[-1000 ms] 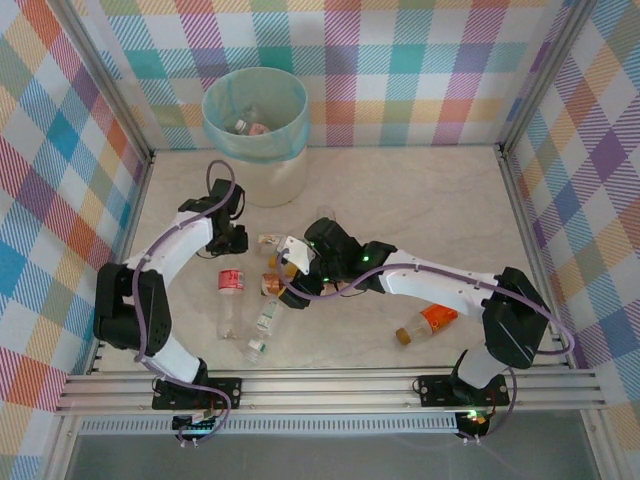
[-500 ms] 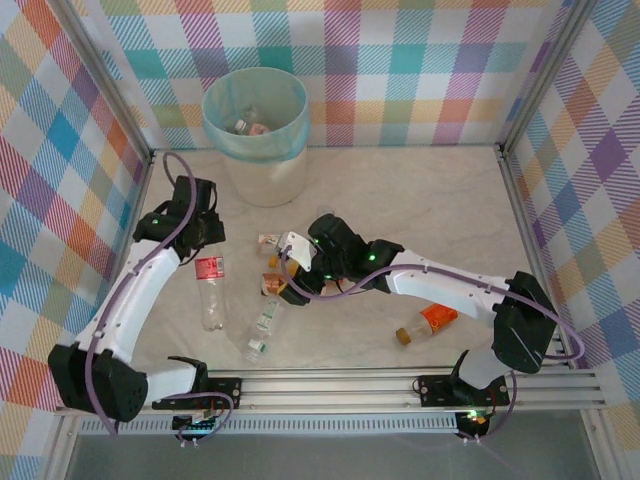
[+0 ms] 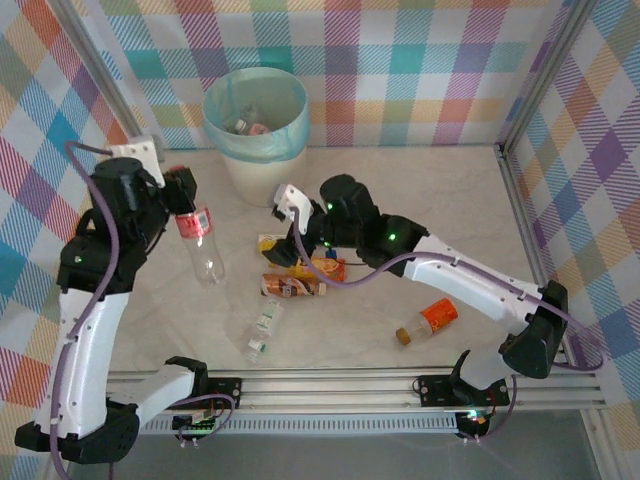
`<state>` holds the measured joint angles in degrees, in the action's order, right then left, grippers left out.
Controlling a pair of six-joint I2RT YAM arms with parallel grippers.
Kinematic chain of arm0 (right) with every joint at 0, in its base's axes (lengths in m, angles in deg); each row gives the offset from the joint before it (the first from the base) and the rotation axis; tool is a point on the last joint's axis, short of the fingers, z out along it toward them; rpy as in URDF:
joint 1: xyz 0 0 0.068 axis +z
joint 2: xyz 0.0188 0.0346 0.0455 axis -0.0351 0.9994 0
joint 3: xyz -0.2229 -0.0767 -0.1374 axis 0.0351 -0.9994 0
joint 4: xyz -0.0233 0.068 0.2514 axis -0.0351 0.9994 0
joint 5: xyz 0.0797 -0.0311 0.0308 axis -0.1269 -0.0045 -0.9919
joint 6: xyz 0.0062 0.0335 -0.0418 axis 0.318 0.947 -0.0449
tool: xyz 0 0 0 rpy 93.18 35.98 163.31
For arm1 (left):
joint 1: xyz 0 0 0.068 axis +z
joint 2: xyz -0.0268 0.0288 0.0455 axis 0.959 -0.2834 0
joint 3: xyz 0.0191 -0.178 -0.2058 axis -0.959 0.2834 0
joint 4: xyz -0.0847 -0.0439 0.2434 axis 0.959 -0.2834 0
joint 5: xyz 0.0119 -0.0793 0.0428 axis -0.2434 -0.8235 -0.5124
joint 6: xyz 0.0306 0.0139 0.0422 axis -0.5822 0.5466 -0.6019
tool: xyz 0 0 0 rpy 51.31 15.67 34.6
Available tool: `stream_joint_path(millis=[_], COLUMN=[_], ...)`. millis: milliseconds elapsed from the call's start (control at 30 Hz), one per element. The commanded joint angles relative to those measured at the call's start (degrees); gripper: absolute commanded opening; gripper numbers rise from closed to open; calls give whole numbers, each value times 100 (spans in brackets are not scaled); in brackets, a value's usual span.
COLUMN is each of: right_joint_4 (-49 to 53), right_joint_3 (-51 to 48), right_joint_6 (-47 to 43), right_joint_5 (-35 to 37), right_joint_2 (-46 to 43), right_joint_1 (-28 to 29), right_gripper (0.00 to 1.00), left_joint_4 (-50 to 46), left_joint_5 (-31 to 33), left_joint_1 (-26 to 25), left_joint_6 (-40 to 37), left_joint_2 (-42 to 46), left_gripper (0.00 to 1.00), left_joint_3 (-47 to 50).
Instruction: Put the plastic bottles in the bin
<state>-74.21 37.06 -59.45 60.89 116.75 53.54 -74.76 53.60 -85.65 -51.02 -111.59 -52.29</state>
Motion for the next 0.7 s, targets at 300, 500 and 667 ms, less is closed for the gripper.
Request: stream_joint_path(millis=[300, 500, 667], right_joint_4=[-732, -887, -1020], right_joint_3=[1413, 1903, 2244], right_joint_6=[234, 417, 530], right_joint_5=[82, -187, -389], right_joint_2=[667, 1149, 1502], right_joint_1=[-1030, -1487, -1730], right_gripper=[80, 79, 78], left_joint_4=[1258, 1601, 2110], left_joint_5=[-336, -306, -216], left_joint_1=[61, 69, 65], left_joint_6=[-357, -498, -706], left_joint_2=[-2522, -3570, -4174], left_gripper=[0, 0, 0], left_joint_3=[-3239, -4522, -5013])
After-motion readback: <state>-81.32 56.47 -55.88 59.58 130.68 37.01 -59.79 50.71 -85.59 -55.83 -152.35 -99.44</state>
